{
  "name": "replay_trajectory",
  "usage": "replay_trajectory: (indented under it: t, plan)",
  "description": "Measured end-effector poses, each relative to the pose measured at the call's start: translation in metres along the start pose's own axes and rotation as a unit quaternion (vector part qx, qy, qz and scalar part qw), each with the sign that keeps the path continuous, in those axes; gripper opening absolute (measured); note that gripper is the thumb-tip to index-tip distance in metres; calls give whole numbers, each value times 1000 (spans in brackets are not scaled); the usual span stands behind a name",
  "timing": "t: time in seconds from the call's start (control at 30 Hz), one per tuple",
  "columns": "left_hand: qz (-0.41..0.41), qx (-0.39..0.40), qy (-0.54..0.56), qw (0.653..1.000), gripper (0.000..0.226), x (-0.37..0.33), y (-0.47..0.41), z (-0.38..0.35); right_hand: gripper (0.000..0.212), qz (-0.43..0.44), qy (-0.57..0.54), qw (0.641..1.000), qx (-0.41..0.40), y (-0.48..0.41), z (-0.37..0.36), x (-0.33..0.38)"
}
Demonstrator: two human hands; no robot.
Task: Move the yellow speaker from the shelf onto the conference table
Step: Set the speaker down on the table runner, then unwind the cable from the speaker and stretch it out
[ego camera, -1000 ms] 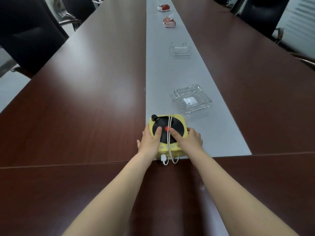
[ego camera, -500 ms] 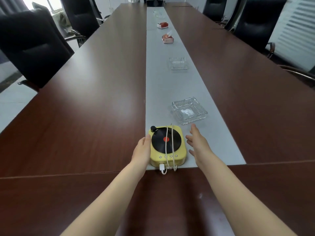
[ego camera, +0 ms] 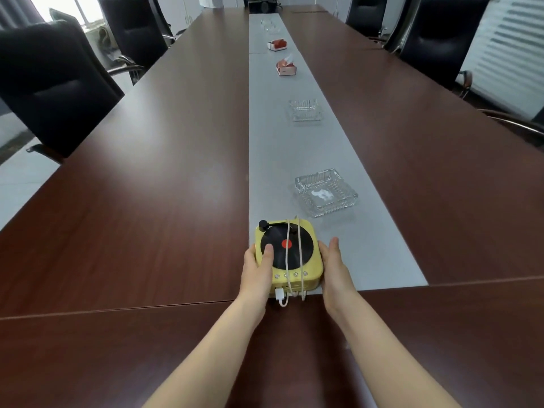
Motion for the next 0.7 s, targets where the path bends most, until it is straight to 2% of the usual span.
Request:
replay_trajectory:
  t: [0.3, 0.37, 0.5, 0.53, 0.67, 0.7]
  plan:
    - [40, 7, 6, 999, 37, -4, -10, 0, 66, 14, -32, 999, 26, -1, 5, -5]
    - [59, 10, 16, 998, 46, -5, -13, 1, 61, 15, -48, 998, 29, -3, 6, -3]
    - [114, 28, -18, 993, 92, -12, -14, -1, 66, 10, -59, 997, 40, -4, 10, -2]
    - [132, 31, -19, 991, 97, -16, -13, -1, 68, 7, -58, 997, 42, -4, 10, -2]
    - [174, 56, -12, 983, 86, -25, -13, -2, 71, -7, -68, 997, 40, -4, 12, -3]
    - [181, 64, 5, 981, 89, -27, -11, -4, 71, -9, -75, 996, 42, -4, 13, -2]
Point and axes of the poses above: each hand's wrist, its own y-axis away from the middle knuckle, its own z-axis out of the back of the hand, x = y × z, the point moved 2 cm from there along -y, towards the middle knuckle, and after that the axes turned 1 degree about -y, right-handed, at the moved point
